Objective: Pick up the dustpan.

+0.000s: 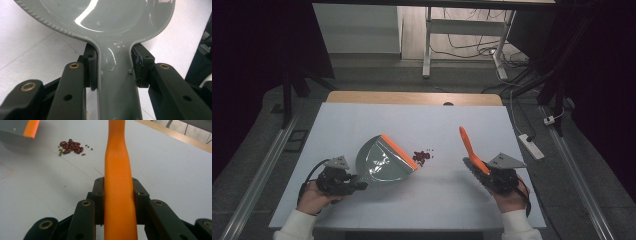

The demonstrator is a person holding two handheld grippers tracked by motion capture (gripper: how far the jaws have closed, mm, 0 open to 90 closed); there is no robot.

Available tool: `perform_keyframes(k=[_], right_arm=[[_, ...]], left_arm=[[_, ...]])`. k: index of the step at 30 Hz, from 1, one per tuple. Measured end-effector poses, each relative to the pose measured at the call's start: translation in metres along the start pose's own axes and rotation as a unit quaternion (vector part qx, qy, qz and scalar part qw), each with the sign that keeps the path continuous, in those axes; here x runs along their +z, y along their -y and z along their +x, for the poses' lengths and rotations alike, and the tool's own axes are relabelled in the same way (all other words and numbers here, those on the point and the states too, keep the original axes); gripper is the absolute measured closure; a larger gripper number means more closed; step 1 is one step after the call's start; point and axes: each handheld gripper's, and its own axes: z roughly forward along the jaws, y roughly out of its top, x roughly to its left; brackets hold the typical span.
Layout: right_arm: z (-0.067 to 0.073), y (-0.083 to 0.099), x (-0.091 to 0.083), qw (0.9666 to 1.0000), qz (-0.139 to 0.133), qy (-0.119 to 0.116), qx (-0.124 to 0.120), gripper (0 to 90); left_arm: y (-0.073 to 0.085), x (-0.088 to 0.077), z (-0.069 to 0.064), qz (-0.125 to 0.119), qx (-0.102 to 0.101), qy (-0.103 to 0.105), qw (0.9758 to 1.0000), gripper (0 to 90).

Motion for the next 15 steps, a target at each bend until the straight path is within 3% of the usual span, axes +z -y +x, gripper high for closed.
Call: perform_keyframes(k=[15], right_arm=[[0.003,0.0,0.004,1.0,0.003,-0.004,-0.008,70.4]], left_arm=[[-0.002,0.013,-0.009,0.046,0.026,0.0,0.9986,62.0]])
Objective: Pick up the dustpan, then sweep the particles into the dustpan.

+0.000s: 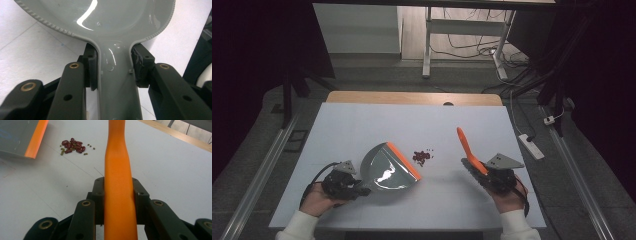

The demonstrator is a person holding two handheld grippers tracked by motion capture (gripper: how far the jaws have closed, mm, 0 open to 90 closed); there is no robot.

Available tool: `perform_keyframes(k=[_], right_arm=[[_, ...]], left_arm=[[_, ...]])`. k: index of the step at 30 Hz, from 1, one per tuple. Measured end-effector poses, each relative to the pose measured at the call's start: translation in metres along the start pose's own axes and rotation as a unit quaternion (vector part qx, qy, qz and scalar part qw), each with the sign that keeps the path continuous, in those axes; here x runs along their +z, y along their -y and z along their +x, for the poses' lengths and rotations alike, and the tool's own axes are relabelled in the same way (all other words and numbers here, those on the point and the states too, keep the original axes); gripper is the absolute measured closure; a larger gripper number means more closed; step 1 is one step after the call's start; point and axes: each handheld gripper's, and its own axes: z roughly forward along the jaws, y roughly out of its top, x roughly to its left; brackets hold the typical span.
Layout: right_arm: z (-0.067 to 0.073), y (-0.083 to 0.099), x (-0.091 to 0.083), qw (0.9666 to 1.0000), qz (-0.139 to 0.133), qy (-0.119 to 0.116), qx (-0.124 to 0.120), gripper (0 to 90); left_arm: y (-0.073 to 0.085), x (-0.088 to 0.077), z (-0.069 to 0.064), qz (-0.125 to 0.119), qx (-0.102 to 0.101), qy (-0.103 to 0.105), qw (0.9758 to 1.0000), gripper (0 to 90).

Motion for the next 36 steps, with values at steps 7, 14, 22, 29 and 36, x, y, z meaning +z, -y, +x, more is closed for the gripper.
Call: perform_keyframes(k=[7,14,22,29,36], right_arm=[[0.0,0.001,0.001,1.0,0.003,0.0,0.001,70.4],[-0.001,-0.002,-0.001,1.0,-0.007,0.004,0.005,70.4],[-0.002,-0.011,0.007,0.9996,-0.013,-0.003,0.026,70.4],[0.002,-0.044,0.031,0.9998,-0.012,-0.008,0.014,70.4],[-0.004,-0.057,0.054,0.9988,-0.017,-0.022,0.041,70.4]], left_arm=[[-0.001,0.003,-0.001,0.005,-0.003,0.003,1.0,62.0],[-0.003,0.008,0.0,0.006,-0.006,0.013,0.9999,62.0],[-0.011,0.014,0.002,0.026,0.002,0.024,0.9994,61.9],[-0.015,0.01,0.008,0.02,-0.01,0.025,0.9994,61.9],[-0.015,0.011,0.003,0.021,-0.003,0.021,0.9995,62.0]])
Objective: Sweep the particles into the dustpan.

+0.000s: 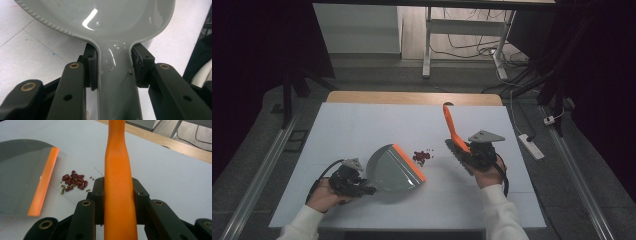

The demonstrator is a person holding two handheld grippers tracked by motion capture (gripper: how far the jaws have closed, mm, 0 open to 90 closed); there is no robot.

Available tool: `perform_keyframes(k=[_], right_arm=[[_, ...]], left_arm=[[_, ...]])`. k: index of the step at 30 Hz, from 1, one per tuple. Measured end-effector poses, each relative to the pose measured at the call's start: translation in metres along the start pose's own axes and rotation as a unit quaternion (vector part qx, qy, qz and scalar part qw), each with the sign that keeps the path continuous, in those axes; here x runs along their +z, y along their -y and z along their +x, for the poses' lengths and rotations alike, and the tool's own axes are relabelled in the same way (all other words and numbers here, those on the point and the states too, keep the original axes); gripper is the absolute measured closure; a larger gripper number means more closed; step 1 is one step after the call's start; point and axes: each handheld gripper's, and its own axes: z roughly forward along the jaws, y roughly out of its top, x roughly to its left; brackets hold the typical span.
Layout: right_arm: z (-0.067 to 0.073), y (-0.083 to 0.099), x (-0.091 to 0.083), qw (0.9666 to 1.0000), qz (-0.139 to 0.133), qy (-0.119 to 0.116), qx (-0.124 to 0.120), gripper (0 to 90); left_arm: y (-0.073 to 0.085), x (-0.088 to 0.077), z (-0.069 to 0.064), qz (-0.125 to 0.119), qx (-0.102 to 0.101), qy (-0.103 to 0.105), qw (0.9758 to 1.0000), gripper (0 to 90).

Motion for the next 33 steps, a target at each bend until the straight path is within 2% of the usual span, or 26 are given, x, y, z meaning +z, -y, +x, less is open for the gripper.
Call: perform_keyframes(k=[5,8,9,10,11,17,21,27,33], right_arm=[[-0.003,-0.002,0.017,0.9999,0.008,-0.003,0.006,70.4],[-0.003,-0.009,0.034,0.9998,0.015,-0.008,0.008,70.4],[-0.003,-0.009,0.034,0.9998,0.015,-0.008,0.008,70.4],[-0.003,-0.014,0.042,0.9997,0.022,-0.01,0.004,70.4],[-0.003,-0.014,0.042,0.9997,0.022,-0.01,0.004,70.4],[0.0,-0.025,0.069,0.9986,0.053,-0.008,-0.006,70.4],[0.001,-0.025,0.078,0.9981,0.061,-0.009,-0.008,70.4],[0.002,-0.023,0.084,0.9974,0.071,-0.013,-0.006,70.4],[0.002,-0.021,0.089,0.9967,0.079,-0.01,-0.014,70.4]], left_arm=[[0.0,0.002,0.0,0.005,-0.002,-0.004,1.0,61.9],[0.001,0.003,-0.001,0.003,-0.003,0.002,1.0,62.0],[0.001,0.003,-0.001,0.002,-0.003,0.003,1.0,62.0],[0.001,0.002,0.0,0.001,-0.003,0.006,1.0,61.9],[0.001,0.002,0.0,0.0,-0.003,0.008,1.0,61.9],[0.001,0.002,0.001,0.001,-0.003,0.01,0.9999,61.9],[0.0,0.003,0.0,0.003,-0.002,0.009,0.9999,61.9],[0.0,0.004,-0.001,0.004,0.0,0.014,0.9999,62.0],[0.0,0.007,-0.001,0.01,-0.002,0.016,0.9998,61.9]])
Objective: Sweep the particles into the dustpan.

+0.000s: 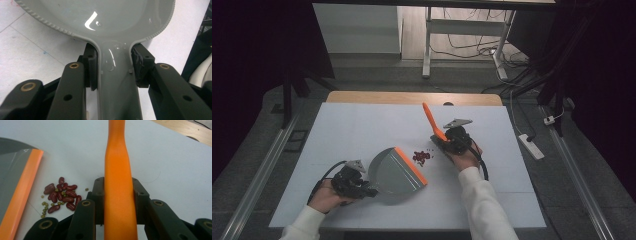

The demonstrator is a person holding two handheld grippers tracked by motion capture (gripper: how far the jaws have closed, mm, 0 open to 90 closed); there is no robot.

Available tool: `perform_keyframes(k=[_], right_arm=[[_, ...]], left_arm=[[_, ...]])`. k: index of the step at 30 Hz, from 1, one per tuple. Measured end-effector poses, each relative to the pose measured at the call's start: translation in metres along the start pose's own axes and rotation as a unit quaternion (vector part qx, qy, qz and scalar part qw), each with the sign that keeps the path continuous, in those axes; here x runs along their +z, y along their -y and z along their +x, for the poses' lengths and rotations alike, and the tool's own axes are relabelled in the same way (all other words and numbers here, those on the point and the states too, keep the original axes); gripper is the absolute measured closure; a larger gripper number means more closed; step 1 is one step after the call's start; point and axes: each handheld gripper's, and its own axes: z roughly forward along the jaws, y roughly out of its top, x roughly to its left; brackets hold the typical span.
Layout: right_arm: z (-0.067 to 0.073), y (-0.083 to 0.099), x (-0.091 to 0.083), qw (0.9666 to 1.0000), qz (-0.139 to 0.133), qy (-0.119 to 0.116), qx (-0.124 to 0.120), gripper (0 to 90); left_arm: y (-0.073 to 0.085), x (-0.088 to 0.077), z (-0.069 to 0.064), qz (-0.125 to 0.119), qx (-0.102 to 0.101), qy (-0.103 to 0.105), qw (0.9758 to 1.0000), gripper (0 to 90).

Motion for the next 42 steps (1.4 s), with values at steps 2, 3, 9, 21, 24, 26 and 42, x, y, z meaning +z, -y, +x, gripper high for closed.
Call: perform_keyframes(k=[2,3,9,21,24,26,42], right_arm=[[0.0,0.0,0.0,1.0,0.0,0.002,-0.001,70.4],[0.0,0.001,0.001,1.0,-0.001,0.004,-0.001,70.4],[0.0,0.0,0.003,1.0,0.002,0.005,-0.002,70.4],[0.007,-0.001,0.012,0.9999,0.013,-0.002,-0.009,70.5],[0.008,0.0,0.012,0.9999,0.012,-0.003,-0.008,70.5],[0.008,0.0,0.012,0.9999,0.012,-0.004,-0.009,70.5],[0.019,-0.002,0.015,0.9995,0.012,-0.01,-0.028,70.5]], left_arm=[[0.0,0.0,-0.001,0.0,0.0,-0.001,1.0,61.9],[0.001,0.0,-0.001,0.0,0.0,-0.002,1.0,62.0],[0.001,0.001,-0.001,0.005,0.001,0.001,1.0,61.9],[0.0,0.003,0.0,0.008,-0.001,0.003,1.0,61.9],[0.0,0.003,0.001,0.009,0.0,0.004,1.0,61.9],[0.0,0.004,0.001,0.008,-0.003,0.004,1.0,61.9],[-0.001,0.005,0.004,0.011,-0.004,0.01,0.9999,62.0]])
